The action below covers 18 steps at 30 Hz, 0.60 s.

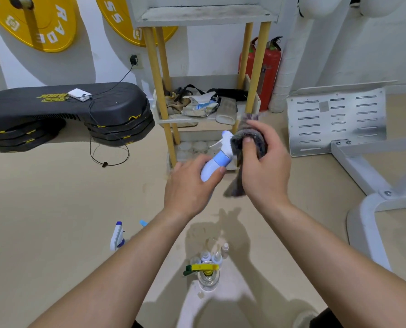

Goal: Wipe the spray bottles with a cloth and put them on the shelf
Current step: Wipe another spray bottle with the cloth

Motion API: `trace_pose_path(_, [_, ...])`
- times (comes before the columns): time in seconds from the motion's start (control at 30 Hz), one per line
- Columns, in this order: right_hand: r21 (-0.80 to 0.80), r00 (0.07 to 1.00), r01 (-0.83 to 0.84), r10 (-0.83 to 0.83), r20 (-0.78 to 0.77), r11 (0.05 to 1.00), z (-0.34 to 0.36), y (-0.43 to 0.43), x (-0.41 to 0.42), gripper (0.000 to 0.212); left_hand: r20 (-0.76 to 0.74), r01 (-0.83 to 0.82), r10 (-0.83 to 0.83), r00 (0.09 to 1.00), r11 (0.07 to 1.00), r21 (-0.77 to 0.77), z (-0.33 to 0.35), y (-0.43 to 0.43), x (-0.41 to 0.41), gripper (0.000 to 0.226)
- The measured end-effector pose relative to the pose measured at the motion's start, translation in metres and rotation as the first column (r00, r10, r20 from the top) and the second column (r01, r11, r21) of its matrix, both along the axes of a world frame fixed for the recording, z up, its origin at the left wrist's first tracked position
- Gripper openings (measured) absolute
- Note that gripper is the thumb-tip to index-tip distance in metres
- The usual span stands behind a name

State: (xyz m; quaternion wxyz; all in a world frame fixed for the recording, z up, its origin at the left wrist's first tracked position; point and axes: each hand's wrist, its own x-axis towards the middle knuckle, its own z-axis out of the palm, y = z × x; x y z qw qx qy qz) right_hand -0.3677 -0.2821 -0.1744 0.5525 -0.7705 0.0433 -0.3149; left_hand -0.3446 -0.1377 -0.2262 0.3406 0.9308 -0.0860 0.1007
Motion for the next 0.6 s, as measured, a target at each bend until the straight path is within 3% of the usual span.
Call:
trace_pose_path(0.07, [-0.230, 0.996, -0.084, 0.086, 0.002, 0.970, -0.002, -0.007, 0.008, 0.025, 0.072, 0.023, -0.035, 0.997, 0.987, 0.158, -0.001, -0.004, -0.002, 0.038])
trace_pose_path(0.17, [-0.530, 0.978, -0.206, 0.160, -0.132, 0.822, -0.022, -0.011, 0.015, 0.019, 0.152, 0.010, -0.049, 0.987, 0.968, 0.251, -0.001, -0.004, -0.004, 0.036])
trace_pose_path(0.3, [-0.565, 0.962, -0.271, 0.198, -0.187, 0.780, -0.034, -0.005, 0.011, 0.023, 0.090, 0.003, -0.020, 0.996, 0.982, 0.187, 0.001, 0.001, -0.005, 0.029])
trace_pose_path(0.4, [-0.498, 0.967, -0.252, 0.234, -0.100, 0.830, -0.026, -0.003, 0.002, 0.018, 0.084, -0.029, 0.013, 0.996, 0.982, 0.186, -0.001, 0.002, -0.002, 0.030])
trace_pose_path(0.47, [-0.345, 0.975, -0.219, 0.219, -0.041, 0.913, -0.017, -0.004, -0.003, 0.017, 0.065, -0.076, 0.067, 0.996, 0.989, 0.131, -0.002, 0.003, 0.000, 0.033])
trace_pose_path(0.53, [-0.093, 0.985, -0.173, 0.170, -0.043, 0.980, -0.009, -0.008, -0.006, 0.018, 0.005, -0.117, 0.117, 0.993, 0.992, -0.046, -0.002, 0.005, 0.001, 0.028])
trace_pose_path(0.6, [0.108, 0.980, -0.136, 0.150, -0.130, 0.985, -0.005, -0.012, -0.007, 0.020, -0.090, -0.150, 0.128, 0.988, 0.941, -0.304, -0.002, 0.007, 0.003, 0.024])
